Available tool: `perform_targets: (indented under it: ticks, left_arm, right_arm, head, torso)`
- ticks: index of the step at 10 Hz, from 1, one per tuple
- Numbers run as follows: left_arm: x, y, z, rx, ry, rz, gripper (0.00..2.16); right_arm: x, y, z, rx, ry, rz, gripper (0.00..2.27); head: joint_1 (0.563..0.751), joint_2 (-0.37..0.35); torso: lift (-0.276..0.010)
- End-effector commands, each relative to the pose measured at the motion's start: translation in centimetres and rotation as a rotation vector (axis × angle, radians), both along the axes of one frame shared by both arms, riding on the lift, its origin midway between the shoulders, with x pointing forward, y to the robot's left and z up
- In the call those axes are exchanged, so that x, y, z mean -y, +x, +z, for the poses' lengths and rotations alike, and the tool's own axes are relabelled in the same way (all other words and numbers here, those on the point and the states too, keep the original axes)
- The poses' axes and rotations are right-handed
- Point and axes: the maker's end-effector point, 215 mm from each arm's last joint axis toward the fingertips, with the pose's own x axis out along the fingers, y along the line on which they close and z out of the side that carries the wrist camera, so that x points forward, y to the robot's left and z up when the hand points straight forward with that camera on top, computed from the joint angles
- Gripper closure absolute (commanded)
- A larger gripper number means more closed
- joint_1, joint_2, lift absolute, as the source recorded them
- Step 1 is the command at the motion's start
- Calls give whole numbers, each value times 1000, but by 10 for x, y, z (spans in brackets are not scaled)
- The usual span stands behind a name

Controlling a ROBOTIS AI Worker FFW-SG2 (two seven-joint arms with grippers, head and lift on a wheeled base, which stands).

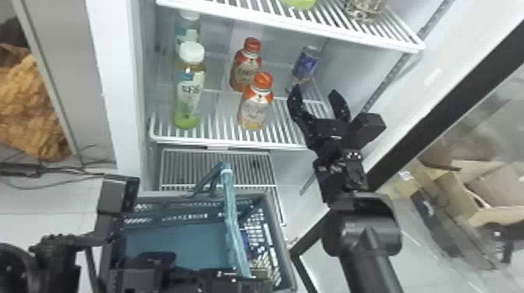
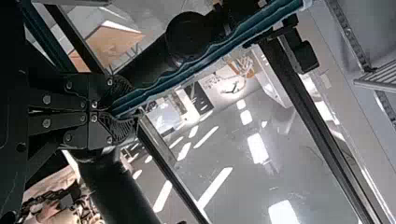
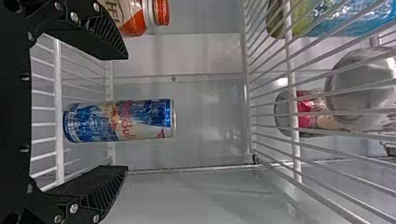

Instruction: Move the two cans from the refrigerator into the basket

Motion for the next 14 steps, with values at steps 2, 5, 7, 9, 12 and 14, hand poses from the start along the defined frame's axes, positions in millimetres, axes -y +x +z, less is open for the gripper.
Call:
perform_targets:
  ticks: [2,5,7,9,12,14]
  left_arm:
    - [1,0,1,-4,-4,-3,1190]
    - [1,1,1,-2,-5,-5,1190]
    - [1,1,1,-3,-7,-4,1190]
    - [2,1,3,-1,-11,-8,1188]
    - [3,1,3,-5,-14,-11,1188]
    - [3,0,4,-5,-18,-12,1190]
  right_arm:
    - [-6,18,4,3,12,7,179]
    - [-15,37,-5,-19,40,5,176]
    - [-13,47,-10,-33,37,-14,179]
    - [-17,56,-7,-33,31,-24,179]
    - [-11,72,-5,-44,27,-51,176]
    - [-9,80,-7,-58,21,-62,177]
  head:
    - [695,-350]
    - [695,-350]
    - [695,-350]
    - [695,-350]
    - [695,-350]
    - [695,-350]
  torso:
    - [-266]
    - [-266]
    - [-266]
    - [-266]
    - [-266]
    - [-266]
